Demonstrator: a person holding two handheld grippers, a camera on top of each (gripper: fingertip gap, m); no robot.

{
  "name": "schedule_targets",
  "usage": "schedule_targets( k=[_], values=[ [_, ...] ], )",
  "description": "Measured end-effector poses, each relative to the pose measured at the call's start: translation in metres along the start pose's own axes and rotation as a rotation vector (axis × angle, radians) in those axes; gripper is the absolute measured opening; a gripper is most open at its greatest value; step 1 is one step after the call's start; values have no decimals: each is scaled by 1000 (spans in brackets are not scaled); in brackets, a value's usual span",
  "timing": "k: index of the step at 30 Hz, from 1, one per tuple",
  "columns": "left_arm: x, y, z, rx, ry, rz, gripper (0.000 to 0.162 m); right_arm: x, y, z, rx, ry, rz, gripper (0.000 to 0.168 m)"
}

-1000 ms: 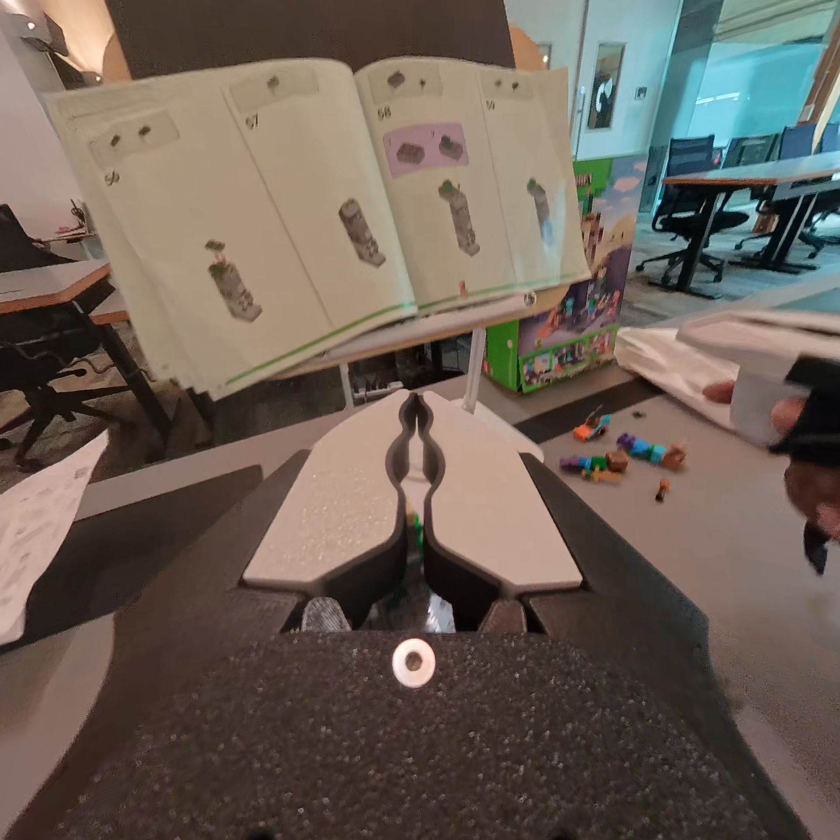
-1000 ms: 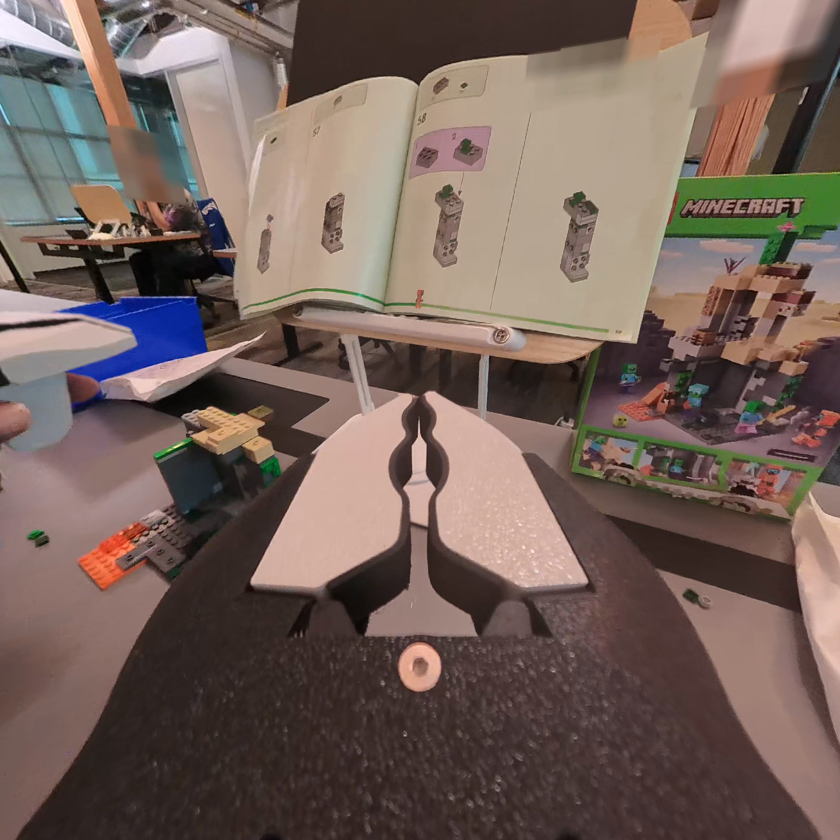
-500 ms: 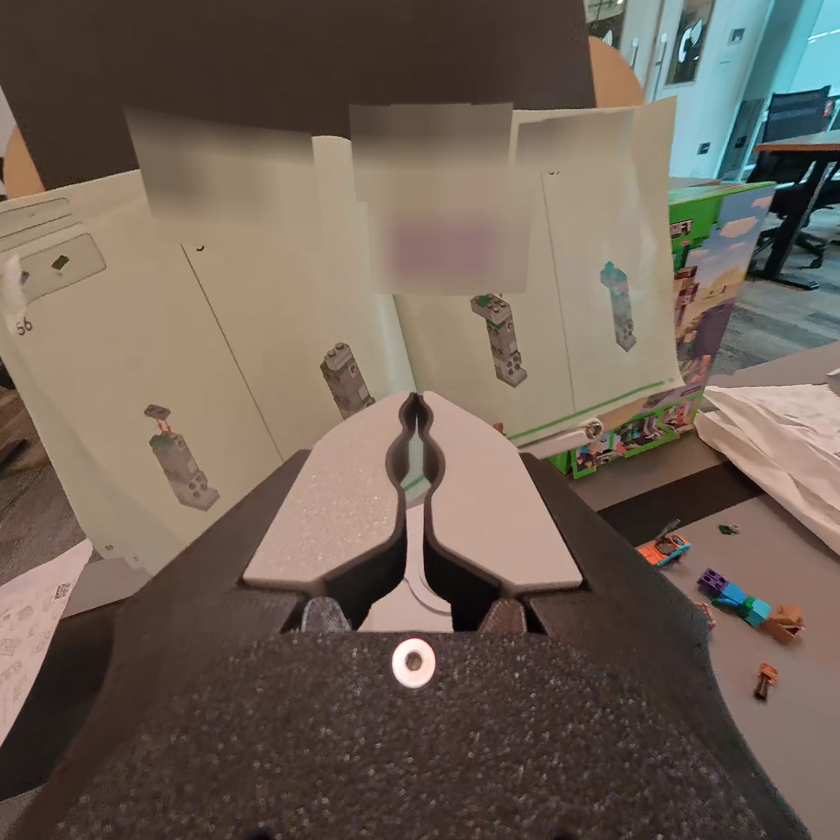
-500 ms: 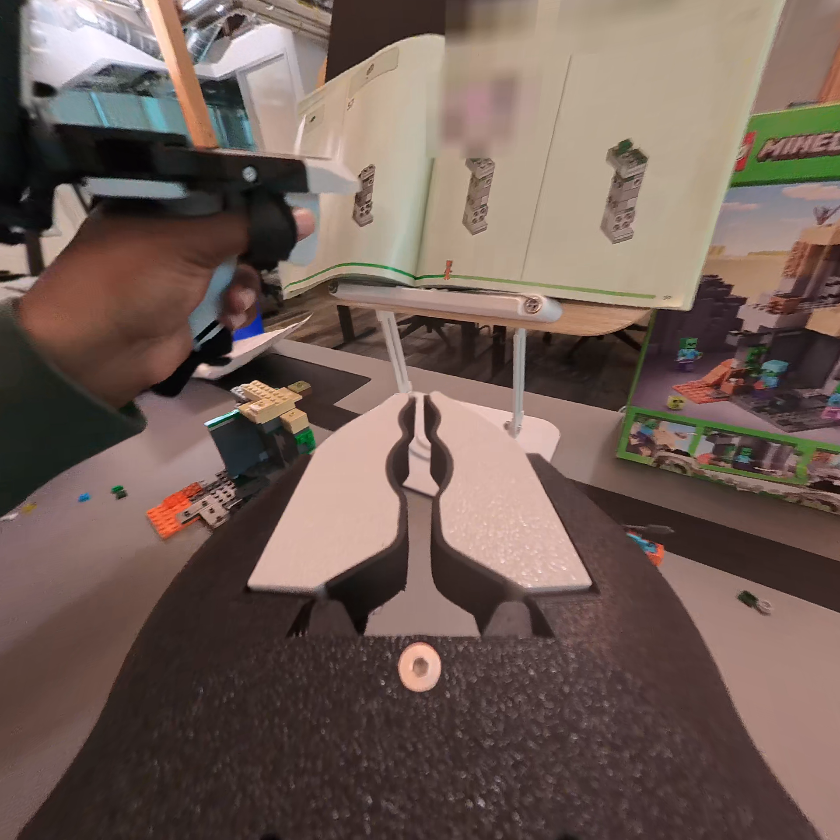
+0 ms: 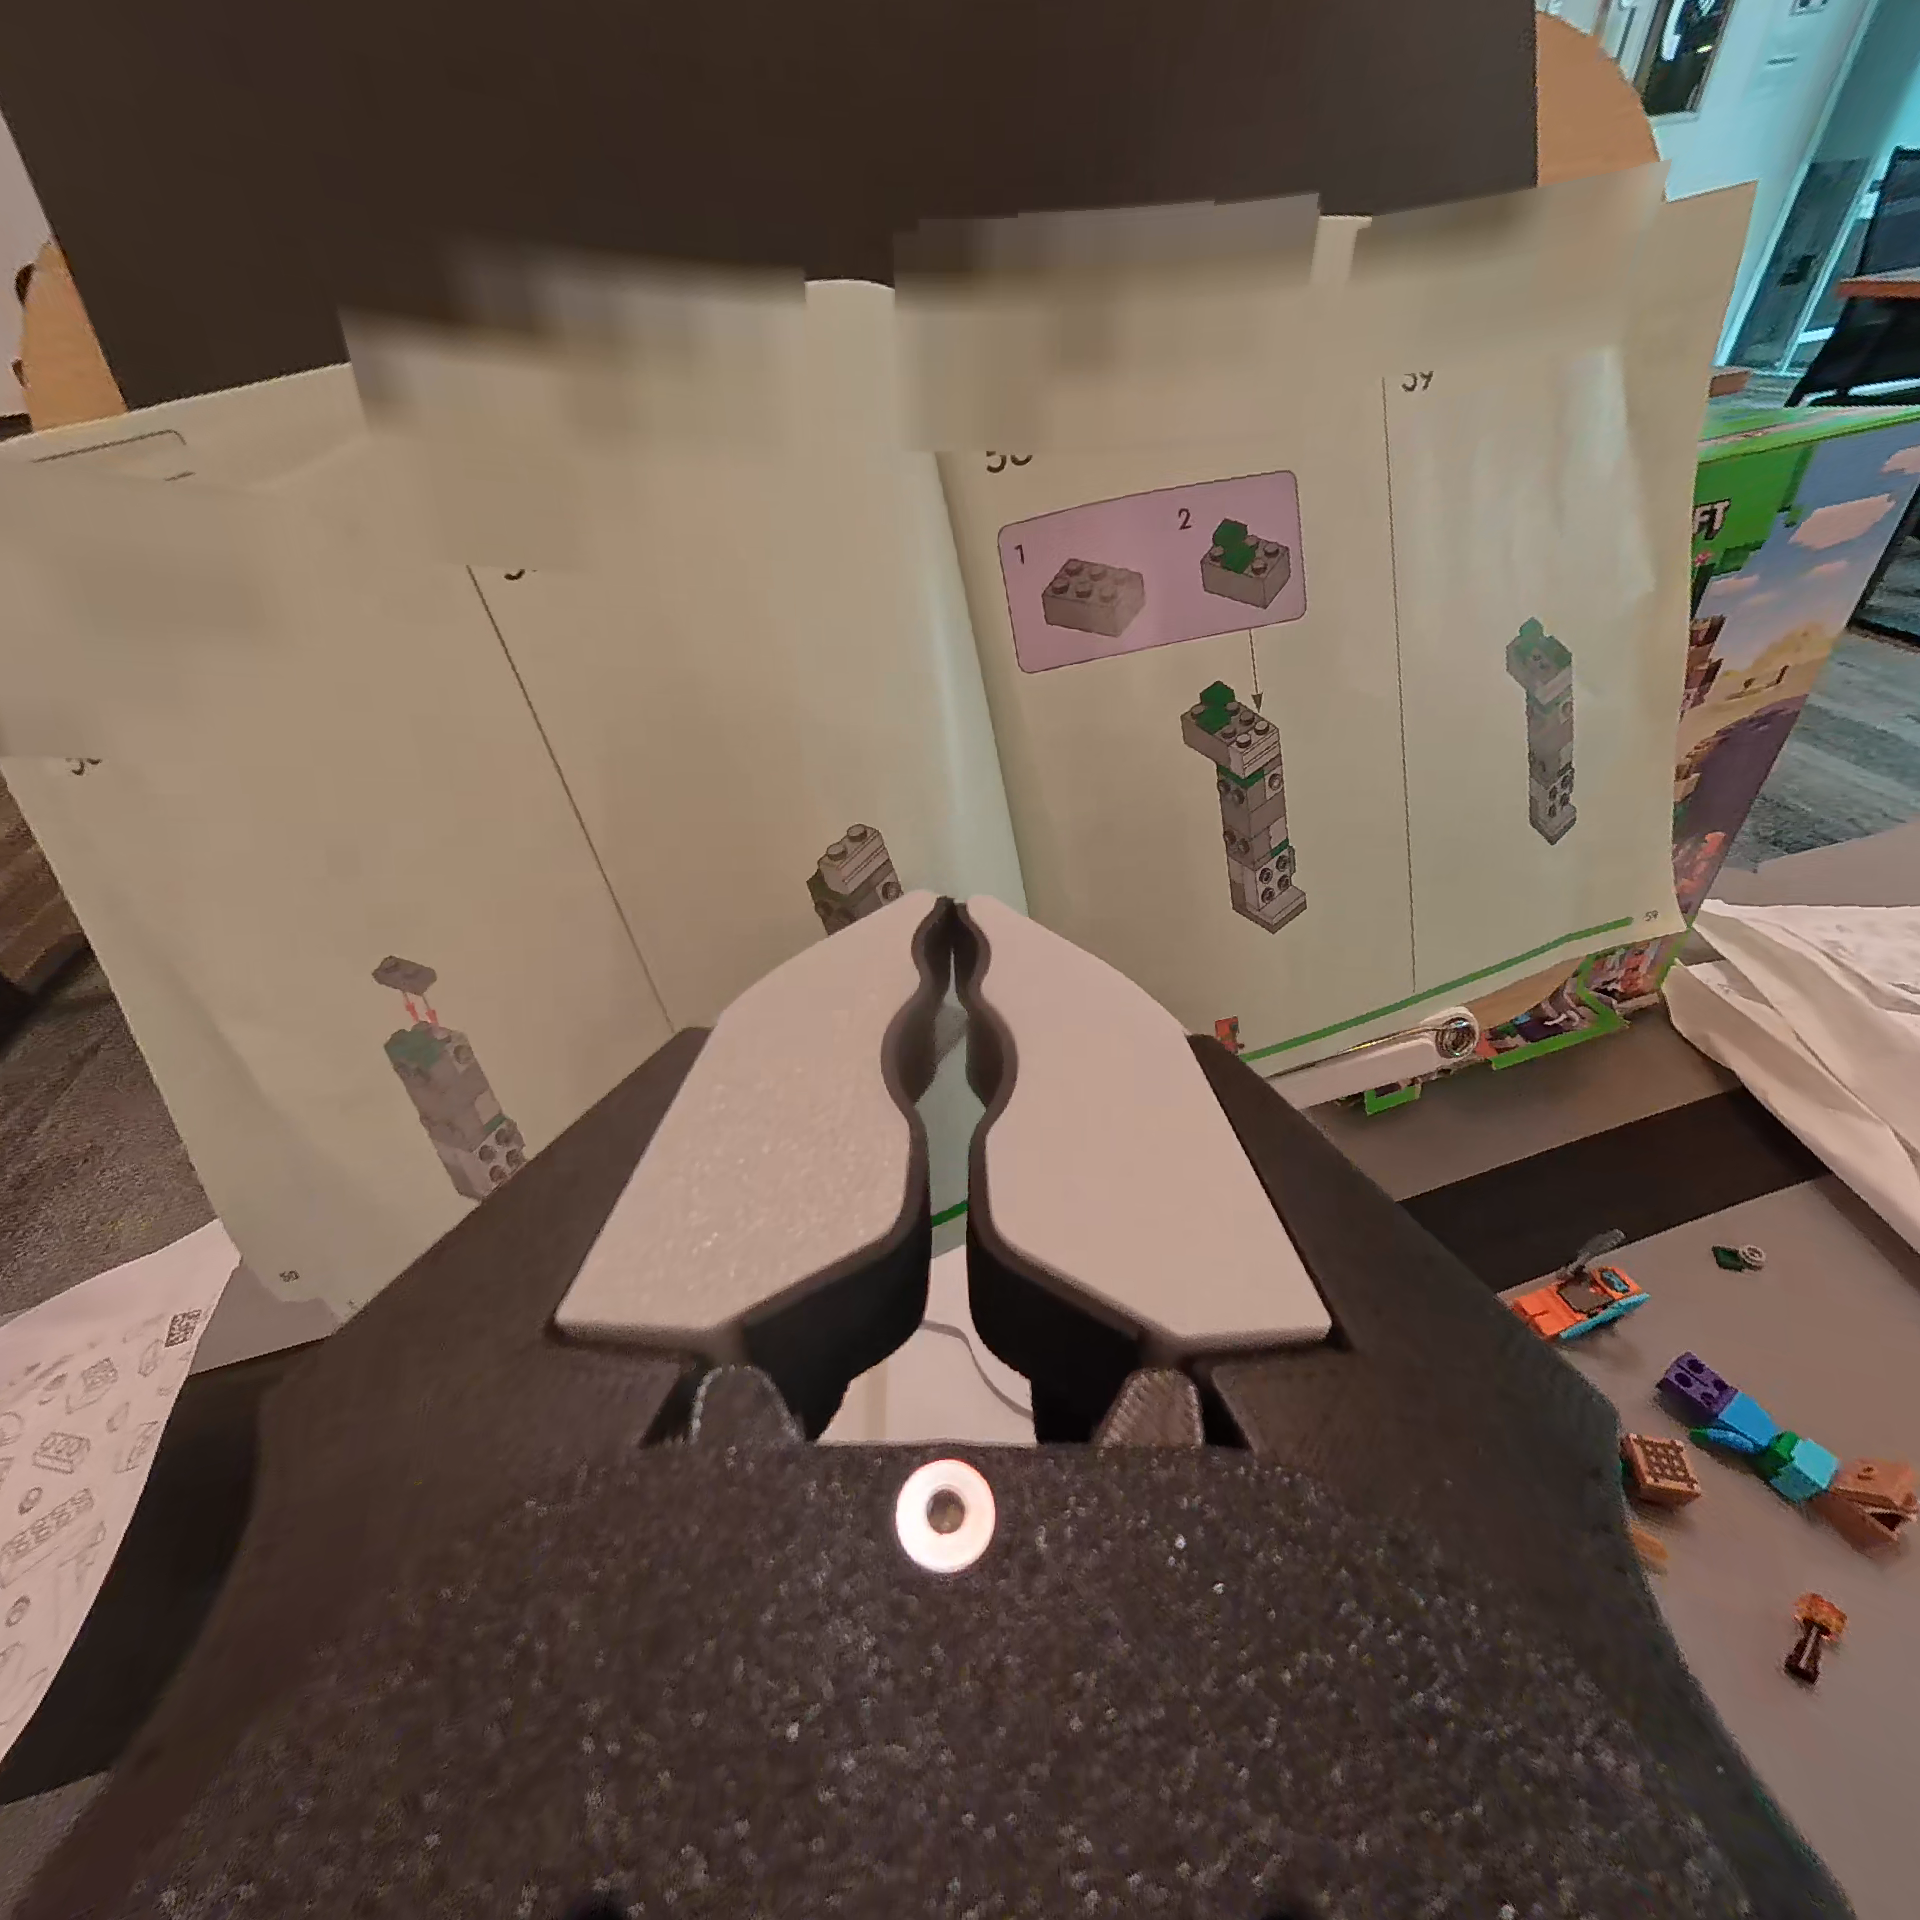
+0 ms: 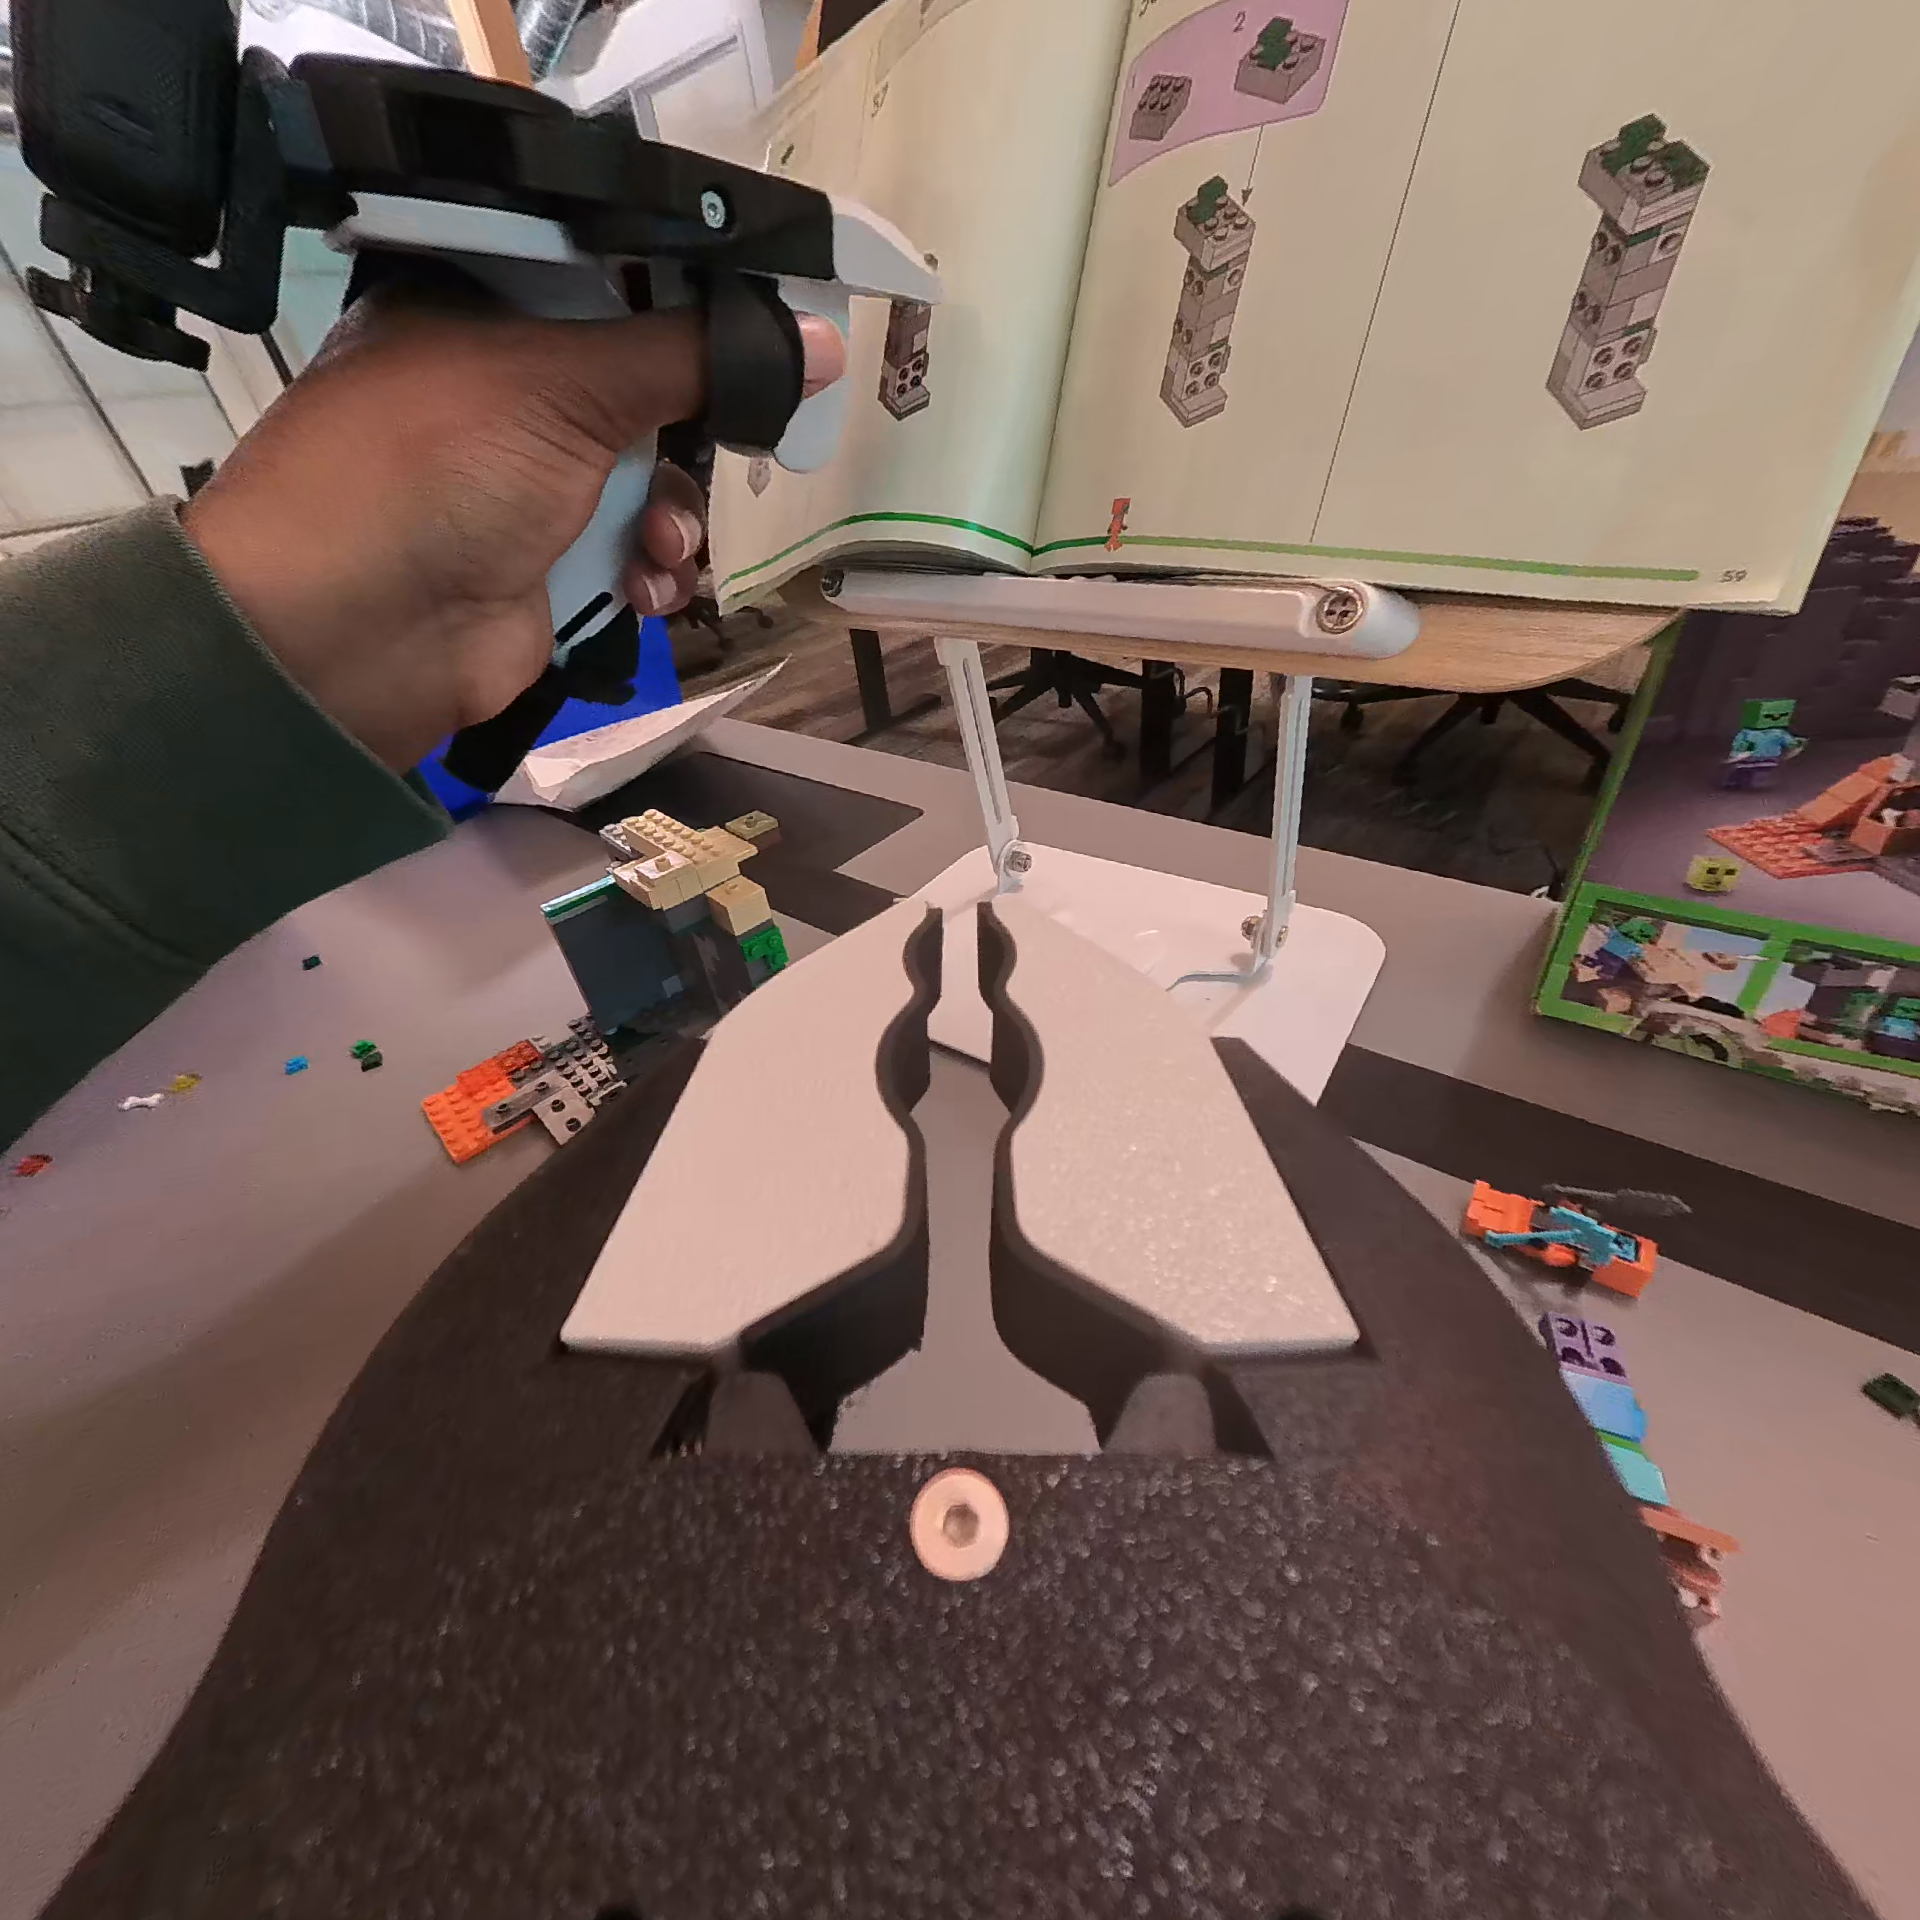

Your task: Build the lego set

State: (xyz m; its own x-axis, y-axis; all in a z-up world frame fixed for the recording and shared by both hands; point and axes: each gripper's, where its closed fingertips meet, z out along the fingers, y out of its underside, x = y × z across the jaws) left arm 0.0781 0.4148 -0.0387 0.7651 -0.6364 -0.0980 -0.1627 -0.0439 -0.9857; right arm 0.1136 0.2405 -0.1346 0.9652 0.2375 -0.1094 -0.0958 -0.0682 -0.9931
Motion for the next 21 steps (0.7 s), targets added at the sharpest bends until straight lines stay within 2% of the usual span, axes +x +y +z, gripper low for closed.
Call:
schedule_targets(
  k=[13,17,21],
  values=[
    [-10,21,-16,-26,-4,0,0,-5,2,0,-6,-18,-7,6],
    [-3,30,-40,-14,38,0,0,-6,4,1,-11,-22,-1,6],
    [3,33,-83,15,75,12,0,-8,7,1,-17,-29,2,6]
  ],
)
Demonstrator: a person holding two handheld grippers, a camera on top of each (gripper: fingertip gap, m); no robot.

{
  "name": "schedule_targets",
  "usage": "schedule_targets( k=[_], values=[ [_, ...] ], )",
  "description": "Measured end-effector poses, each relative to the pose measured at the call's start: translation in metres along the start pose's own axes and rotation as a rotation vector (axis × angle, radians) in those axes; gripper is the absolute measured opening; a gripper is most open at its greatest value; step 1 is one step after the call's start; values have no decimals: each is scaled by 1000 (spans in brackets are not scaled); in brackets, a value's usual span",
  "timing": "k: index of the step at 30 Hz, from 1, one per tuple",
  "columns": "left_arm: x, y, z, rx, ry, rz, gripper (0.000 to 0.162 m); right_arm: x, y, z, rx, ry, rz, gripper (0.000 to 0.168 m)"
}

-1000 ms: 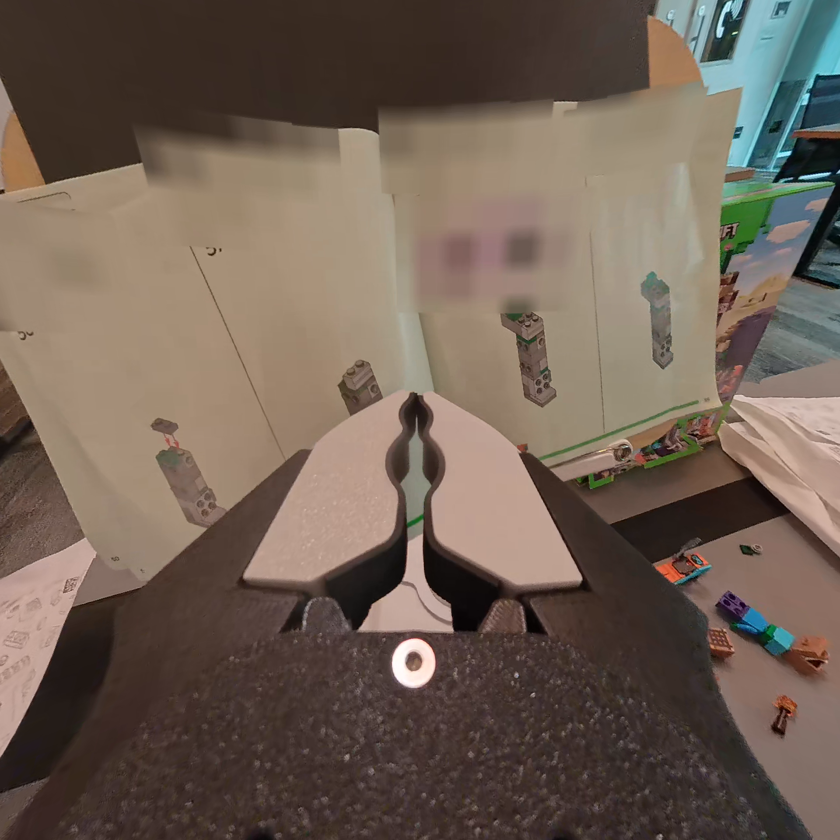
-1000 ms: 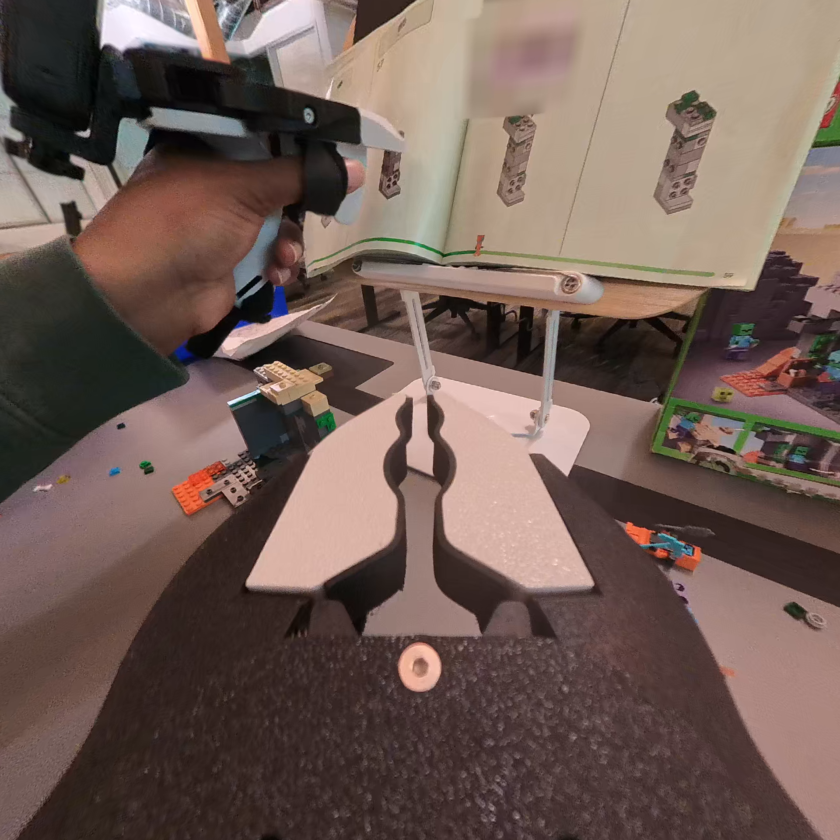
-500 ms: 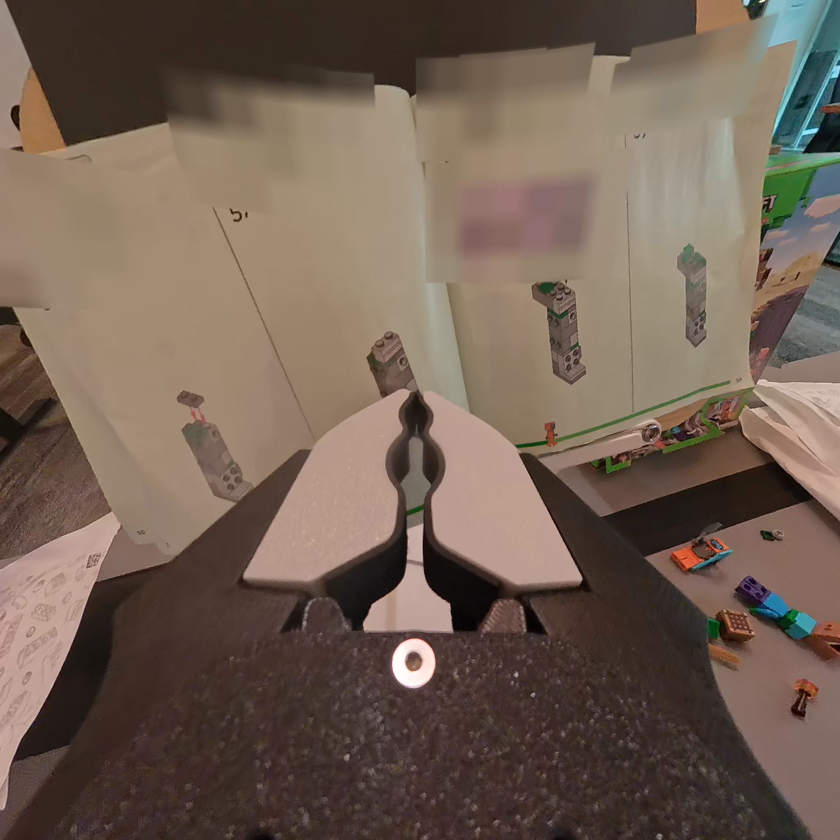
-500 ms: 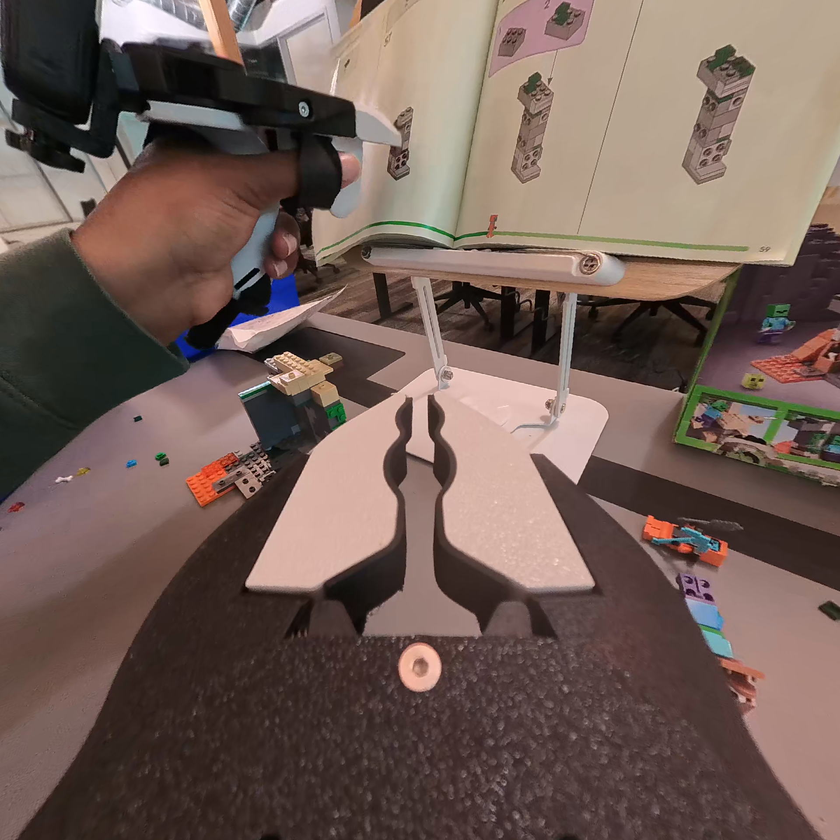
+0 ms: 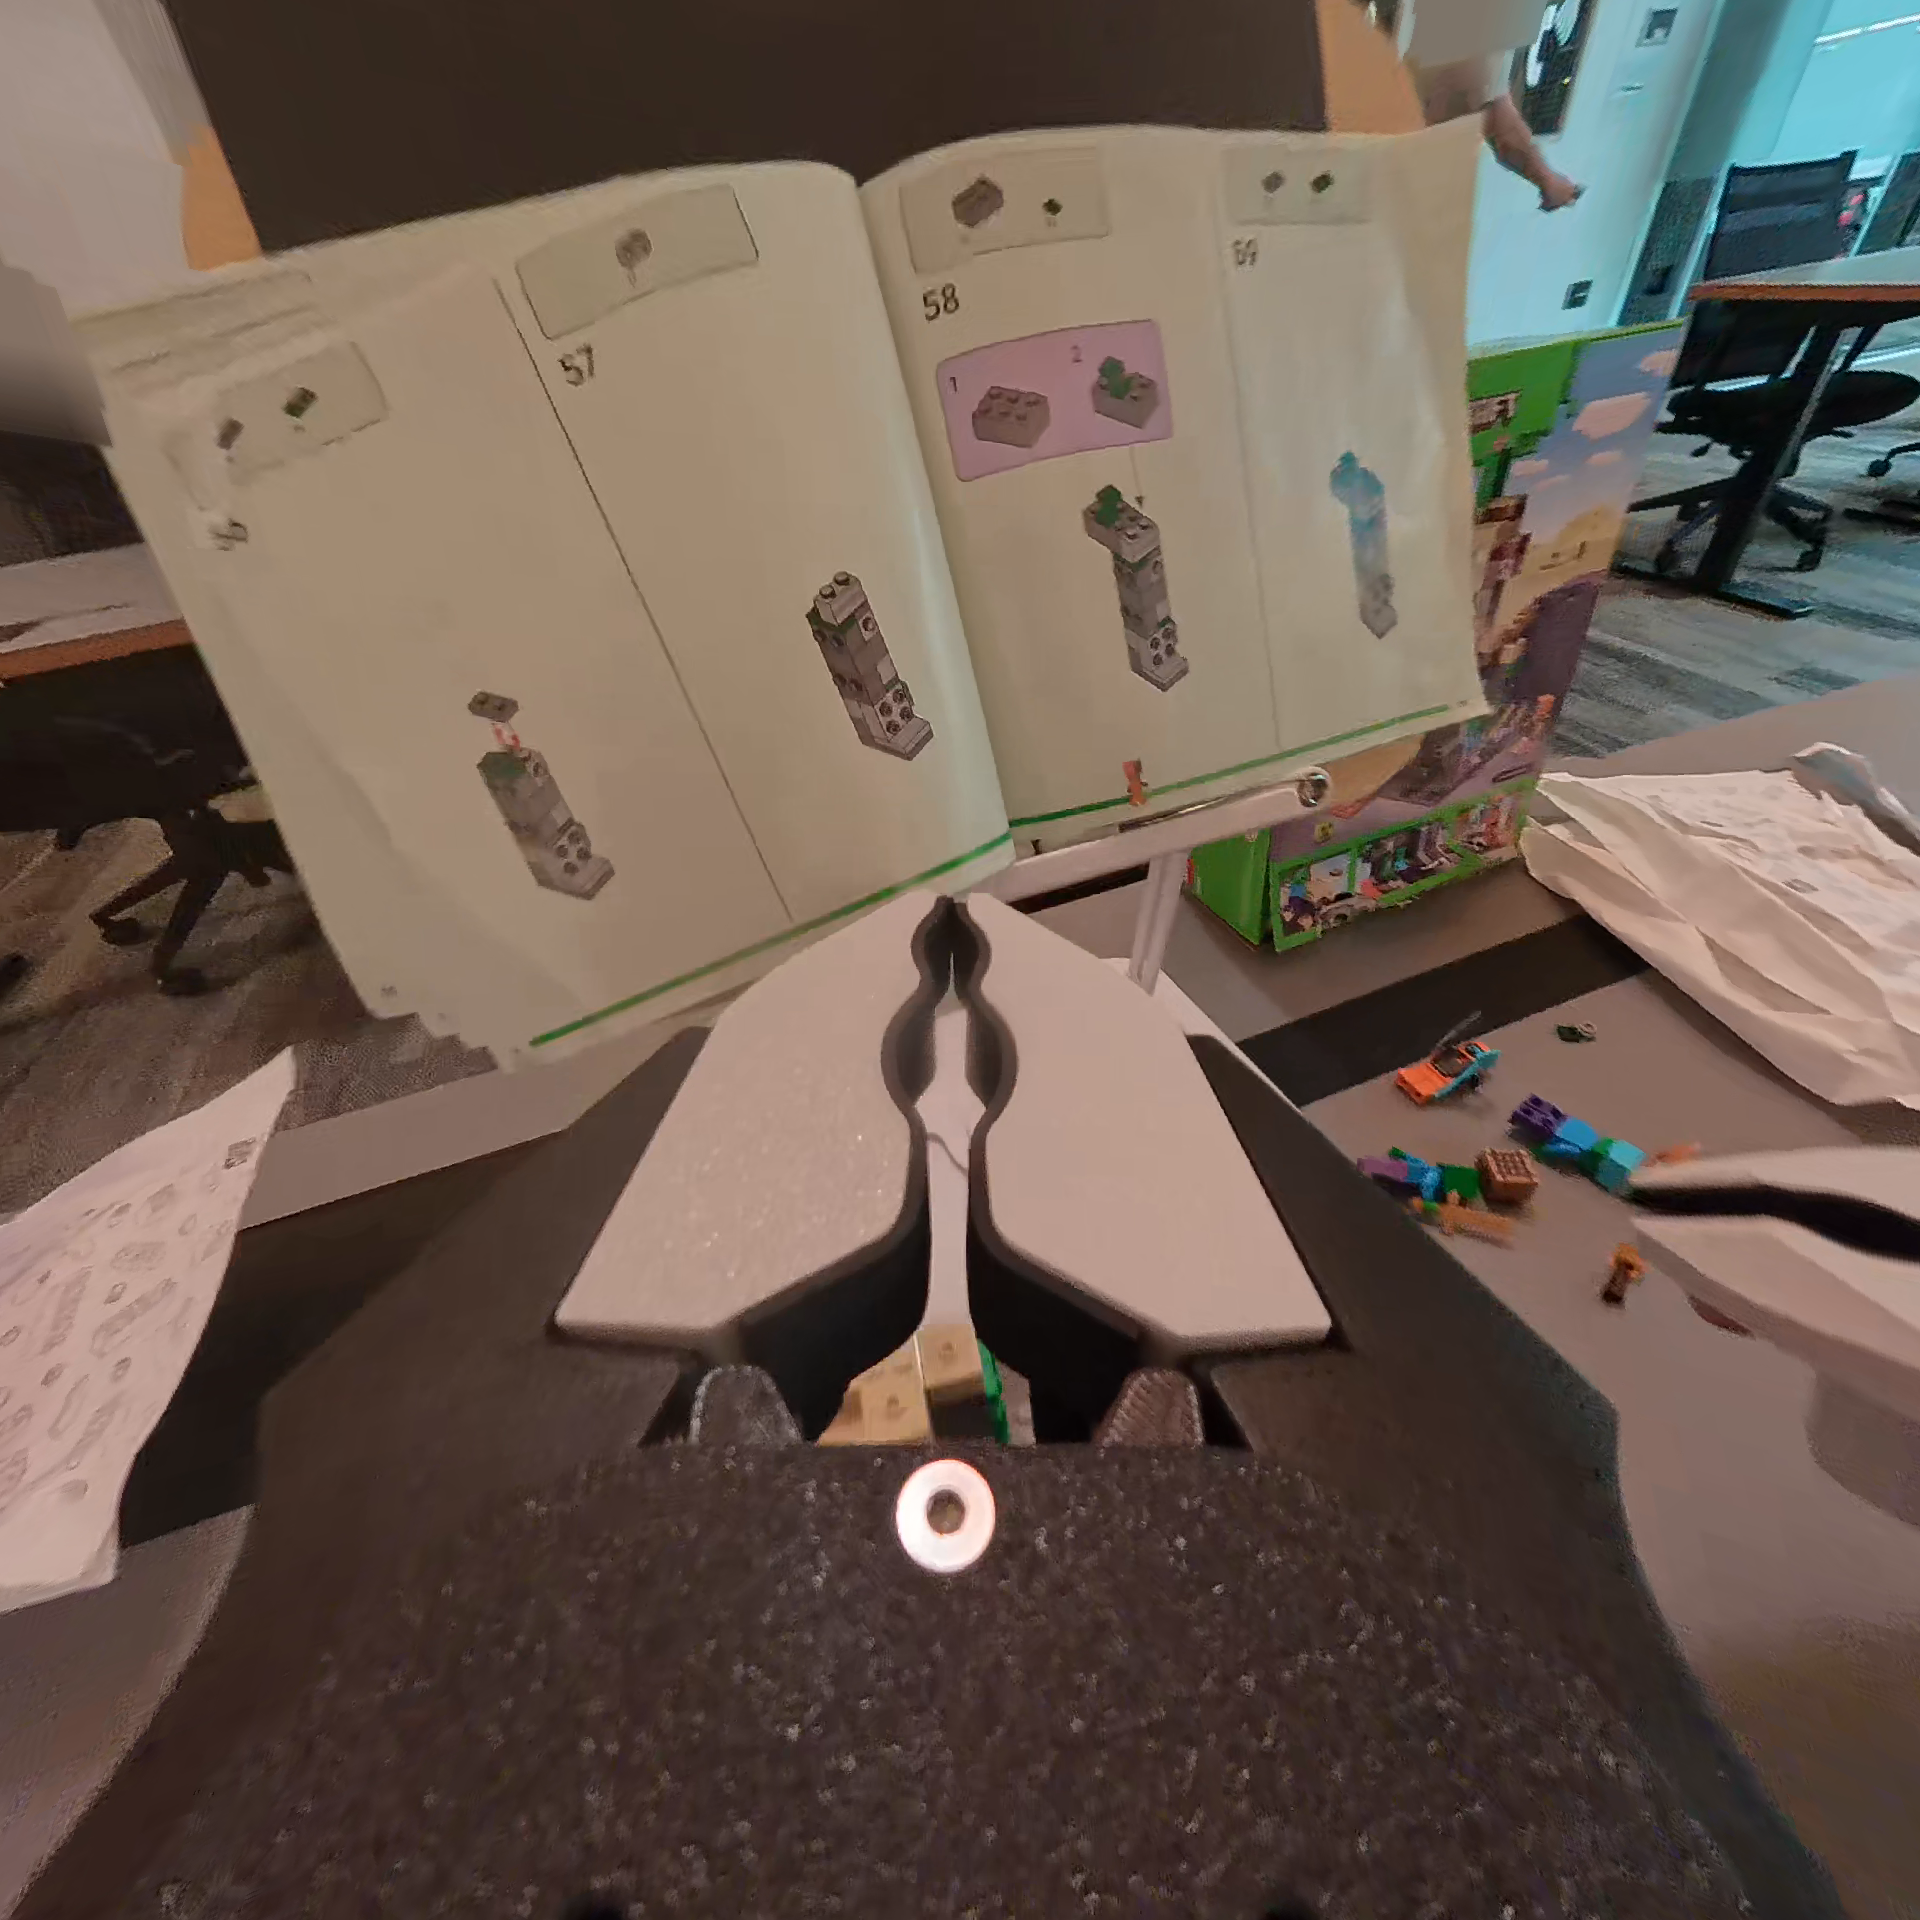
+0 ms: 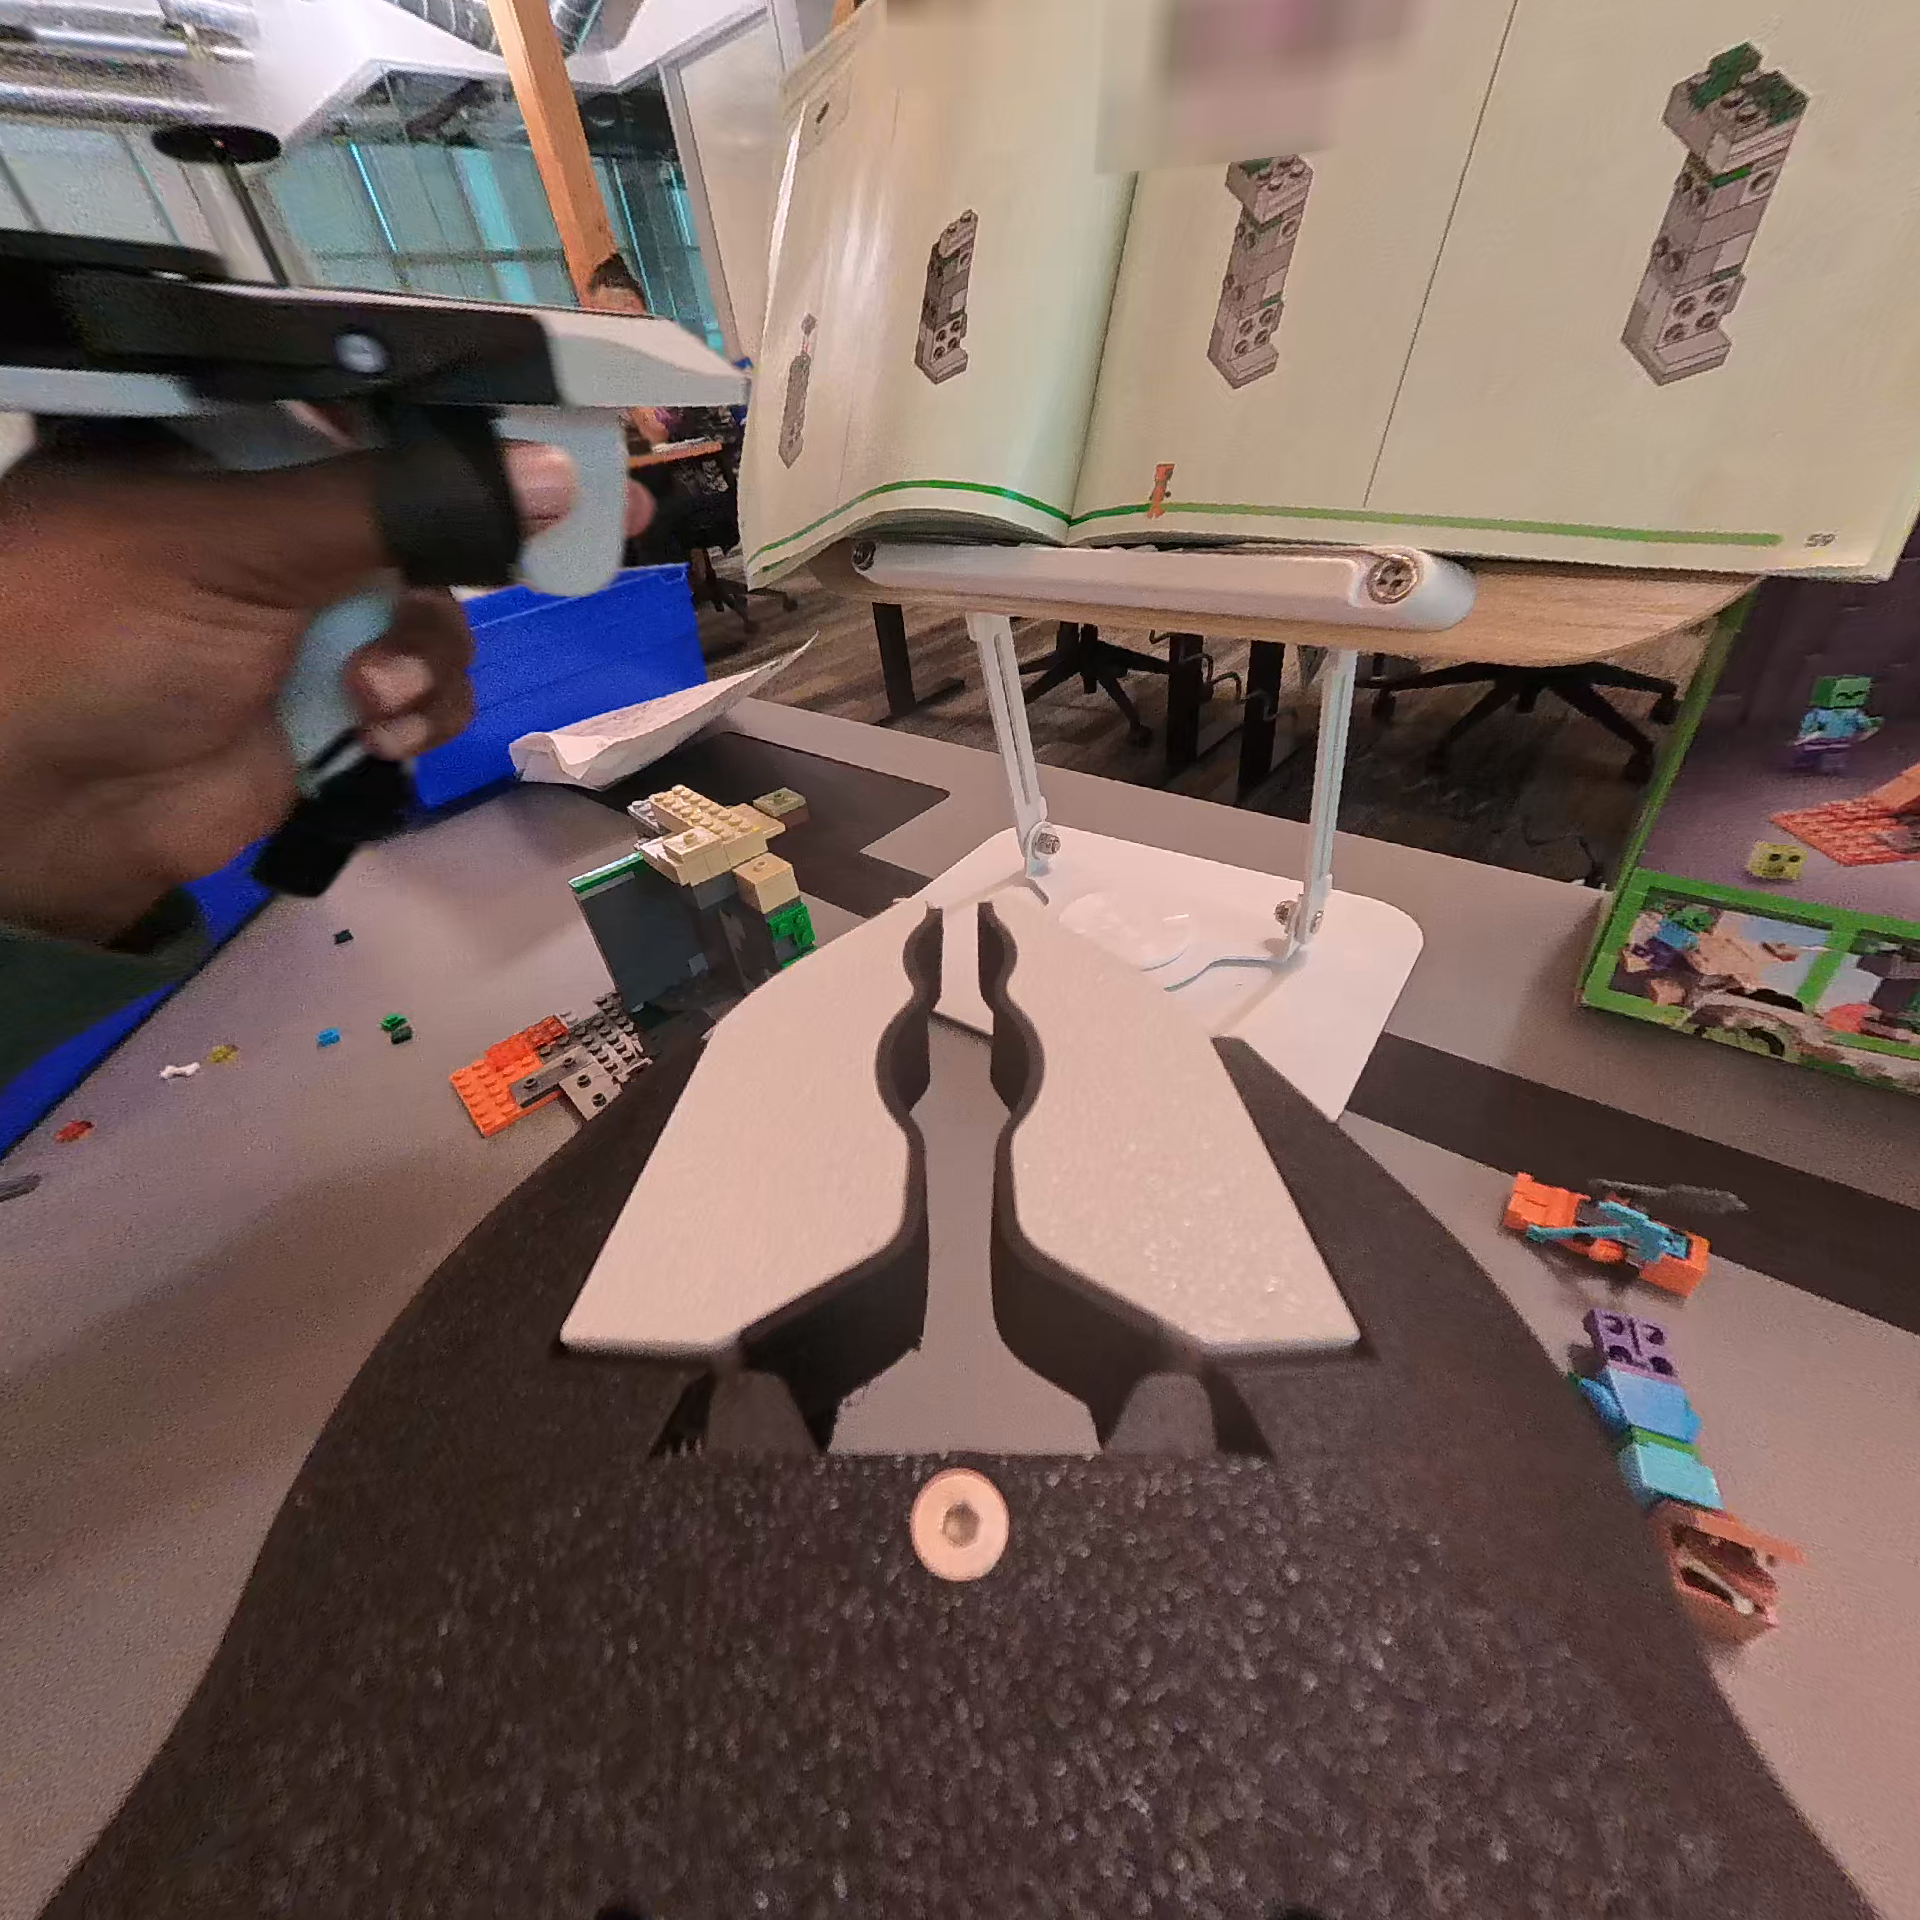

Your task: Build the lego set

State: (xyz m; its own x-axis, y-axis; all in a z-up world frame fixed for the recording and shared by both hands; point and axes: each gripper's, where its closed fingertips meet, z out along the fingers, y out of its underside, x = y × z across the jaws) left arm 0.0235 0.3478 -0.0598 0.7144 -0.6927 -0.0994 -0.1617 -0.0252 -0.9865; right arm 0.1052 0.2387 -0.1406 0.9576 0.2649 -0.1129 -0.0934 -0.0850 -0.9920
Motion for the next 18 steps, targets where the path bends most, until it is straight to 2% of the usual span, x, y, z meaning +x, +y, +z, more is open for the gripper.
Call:
schedule_targets(
  k=[5,9,14,18],
  values=[
    [-9,-9,-70,50,4,23,0,-4,5,1,-11,-12,0,6],
    [-38,-15,-132,68,-38,41,0,-5,5,0,-11,-18,12,6],
    [-109,-6,-205,-2,-129,74,0,-1,6,-1,-8,-21,37,6],
    [-183,30,-254,-165,-222,52,0,0,9,-1,-13,-26,51,6]
  ],
)
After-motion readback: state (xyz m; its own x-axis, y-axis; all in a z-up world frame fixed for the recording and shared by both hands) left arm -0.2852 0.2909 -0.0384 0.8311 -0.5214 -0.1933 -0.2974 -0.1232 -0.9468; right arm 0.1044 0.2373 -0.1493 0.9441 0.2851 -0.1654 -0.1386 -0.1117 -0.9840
